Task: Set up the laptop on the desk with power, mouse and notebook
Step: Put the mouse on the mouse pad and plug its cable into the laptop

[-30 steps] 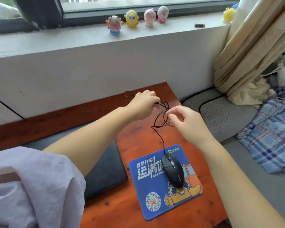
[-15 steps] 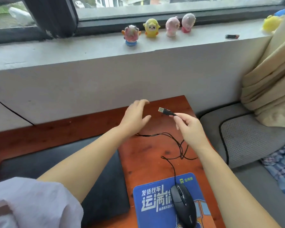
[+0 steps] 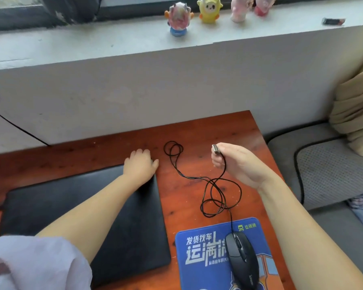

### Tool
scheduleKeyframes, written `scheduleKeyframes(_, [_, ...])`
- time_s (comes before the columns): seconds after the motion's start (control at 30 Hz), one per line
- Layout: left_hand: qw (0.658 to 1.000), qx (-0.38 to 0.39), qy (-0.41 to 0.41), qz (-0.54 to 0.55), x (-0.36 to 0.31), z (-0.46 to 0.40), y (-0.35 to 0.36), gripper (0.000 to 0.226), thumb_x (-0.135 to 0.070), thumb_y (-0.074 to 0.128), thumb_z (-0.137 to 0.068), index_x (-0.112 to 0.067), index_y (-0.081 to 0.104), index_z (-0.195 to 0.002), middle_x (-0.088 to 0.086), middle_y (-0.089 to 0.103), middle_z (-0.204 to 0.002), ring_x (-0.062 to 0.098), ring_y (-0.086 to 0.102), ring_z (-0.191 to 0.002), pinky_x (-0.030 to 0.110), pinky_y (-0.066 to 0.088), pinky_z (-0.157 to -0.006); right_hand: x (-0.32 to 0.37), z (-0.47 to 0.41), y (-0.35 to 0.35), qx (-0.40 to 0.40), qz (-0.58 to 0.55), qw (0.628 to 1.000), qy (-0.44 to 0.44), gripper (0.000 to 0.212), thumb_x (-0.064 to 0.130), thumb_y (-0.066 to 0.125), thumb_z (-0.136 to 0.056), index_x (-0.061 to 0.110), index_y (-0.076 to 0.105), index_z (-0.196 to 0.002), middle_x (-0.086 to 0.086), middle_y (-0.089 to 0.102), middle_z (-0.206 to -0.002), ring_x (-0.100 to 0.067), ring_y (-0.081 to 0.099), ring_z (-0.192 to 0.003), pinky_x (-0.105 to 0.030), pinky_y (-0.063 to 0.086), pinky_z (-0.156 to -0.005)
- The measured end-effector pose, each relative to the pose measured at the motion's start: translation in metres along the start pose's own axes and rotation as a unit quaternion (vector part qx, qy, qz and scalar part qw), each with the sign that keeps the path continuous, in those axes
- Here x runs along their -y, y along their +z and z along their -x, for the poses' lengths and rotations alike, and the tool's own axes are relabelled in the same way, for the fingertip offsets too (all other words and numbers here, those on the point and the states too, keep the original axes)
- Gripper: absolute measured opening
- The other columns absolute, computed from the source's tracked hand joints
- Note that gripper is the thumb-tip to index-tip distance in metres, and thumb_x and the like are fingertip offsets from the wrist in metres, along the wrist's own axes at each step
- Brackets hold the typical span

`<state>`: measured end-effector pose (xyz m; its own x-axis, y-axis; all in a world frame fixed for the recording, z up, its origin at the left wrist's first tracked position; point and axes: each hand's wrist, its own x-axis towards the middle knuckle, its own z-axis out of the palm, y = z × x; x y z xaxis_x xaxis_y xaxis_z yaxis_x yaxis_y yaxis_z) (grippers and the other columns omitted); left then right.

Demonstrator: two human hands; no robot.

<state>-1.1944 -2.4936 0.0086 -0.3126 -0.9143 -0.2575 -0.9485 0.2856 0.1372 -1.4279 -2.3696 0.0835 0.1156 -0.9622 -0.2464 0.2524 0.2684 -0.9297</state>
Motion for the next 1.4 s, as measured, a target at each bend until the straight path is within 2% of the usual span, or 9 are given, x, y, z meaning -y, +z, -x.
scheduleKeyframes(0.23, [0.999, 0.025, -0.012, 0.023, 0.002, -0.012, 0.002, 0.029, -0.031, 0.046, -0.08, -0.007, 0.063, -0.083, 0.011, 0.058, -0.095, 0.032, 0.053, -0.096, 0.039, 0.039, -0.086, 0.019, -0.004, 0.005, 0.045, 0.036, 0.998, -0.011, 0.023, 0.014, 0.033, -0.09, 0.015, 0.045, -0.07, 0.008, 0.039, -0.062, -0.011, 0.031, -0.059, -0.021, 0.032, -0.059])
scheduleKeyframes(0.4, [0.998, 0.032, 0.006, 0.059, 0.004, -0.009, -0.007, 0.03, -0.034, 0.046, -0.071, -0.011, 0.055, -0.056, 0.003, 0.058, -0.059, 0.029, 0.056, -0.062, 0.024, 0.031, -0.05, 0.013, -0.009, 0.004, 0.026, 0.117, 0.992, 0.029, 0.029, 0.032, 0.042, -0.092, 0.022, 0.068, -0.085, 0.014, 0.034, -0.061, -0.006, 0.026, -0.054, -0.019, 0.024, -0.053])
scheduleKeyframes(0.47, [0.997, 0.034, 0.016, 0.066, 0.002, -0.004, -0.014, 0.03, -0.035, 0.044, -0.071, -0.011, 0.054, -0.057, 0.002, 0.054, -0.053, 0.027, 0.053, -0.057, 0.023, 0.029, -0.046, 0.009, -0.012, 0.011, 0.031, 0.223, 0.974, 0.033, 0.026, 0.043, 0.049, -0.09, 0.029, 0.071, -0.093, 0.019, 0.053, -0.06, 0.003, 0.042, -0.051, -0.009, 0.03, -0.052])
scheduleKeyframes(0.57, [0.995, 0.024, 0.031, 0.087, 0.0, 0.004, -0.027, 0.029, -0.035, 0.044, -0.071, -0.012, 0.051, -0.055, 0.001, 0.051, -0.05, 0.025, 0.052, -0.058, 0.023, 0.028, -0.046, -0.005, -0.023, 0.029, 0.013, 0.267, 0.963, 0.045, 0.019, 0.042, 0.057, -0.087, 0.031, 0.071, -0.081, 0.025, 0.059, -0.056, 0.011, 0.051, -0.051, 0.001, 0.033, -0.048])
scheduleKeyframes(0.7, [0.992, -0.032, 0.043, 0.114, 0.005, 0.017, -0.044, 0.031, -0.036, 0.043, -0.072, -0.01, 0.048, -0.057, 0.002, 0.046, -0.048, 0.021, 0.048, -0.057, 0.025, 0.03, -0.049, -0.025, -0.039, 0.057, 0.021, 0.266, 0.957, 0.115, 0.032, 0.047, 0.053, -0.085, 0.023, 0.063, -0.068, 0.003, 0.053, -0.062, -0.018, 0.041, -0.057, -0.025, 0.031, -0.051])
scheduleKeyframes(0.77, [0.989, -0.045, 0.046, 0.132, 0.008, 0.02, -0.054, 0.033, -0.037, 0.042, -0.071, -0.007, 0.053, -0.062, 0.003, 0.045, -0.049, 0.019, 0.046, -0.056, 0.026, 0.032, -0.05, -0.028, -0.042, 0.068, 0.042, 0.251, 0.961, 0.11, 0.028, 0.04, 0.052, -0.087, 0.026, 0.063, -0.065, 0.008, 0.055, -0.059, -0.013, 0.042, -0.052, -0.021, 0.032, -0.046])
scheduleKeyframes(0.97, [0.984, -0.066, 0.06, 0.155, 0.013, 0.027, -0.073, 0.033, -0.036, 0.04, -0.069, -0.007, 0.053, -0.06, 0.002, 0.037, -0.047, 0.017, 0.037, -0.051, 0.031, 0.031, -0.051, -0.025, -0.043, 0.087, 0.09, 0.21, 0.969, 0.093, 0.017, 0.036, 0.055, -0.086, 0.029, 0.071, -0.087, 0.013, 0.049, -0.054, -0.002, 0.035, -0.044, -0.014, 0.026, -0.038])
scheduleKeyframes(1.23, [0.979, -0.072, 0.059, 0.18, 0.014, 0.033, -0.083, 0.032, -0.03, 0.039, -0.07, -0.004, 0.056, -0.062, 0.018, 0.055, -0.062, 0.027, 0.047, -0.059, 0.037, 0.041, -0.058, -0.018, -0.048, 0.096, 0.064, 0.257, 0.961, 0.08, 0.018, 0.04, 0.057, -0.083, 0.031, 0.073, -0.085, 0.004, 0.037, -0.056, -0.017, 0.029, -0.054, -0.031, 0.026, -0.053])
scheduleKeyframes(1.4, [0.978, -0.058, 0.05, 0.194, 0.013, 0.034, -0.084, 0.032, -0.029, 0.039, -0.07, -0.004, 0.054, -0.06, 0.02, 0.051, -0.061, 0.017, 0.036, -0.055, 0.033, 0.034, -0.057, -0.017, -0.05, 0.094, 0.064, 0.233, 0.964, 0.108, 0.02, 0.044, 0.057, -0.078, 0.033, 0.073, -0.086, 0.012, 0.029, -0.044, -0.009, 0.024, -0.042, -0.023, 0.021, -0.044])
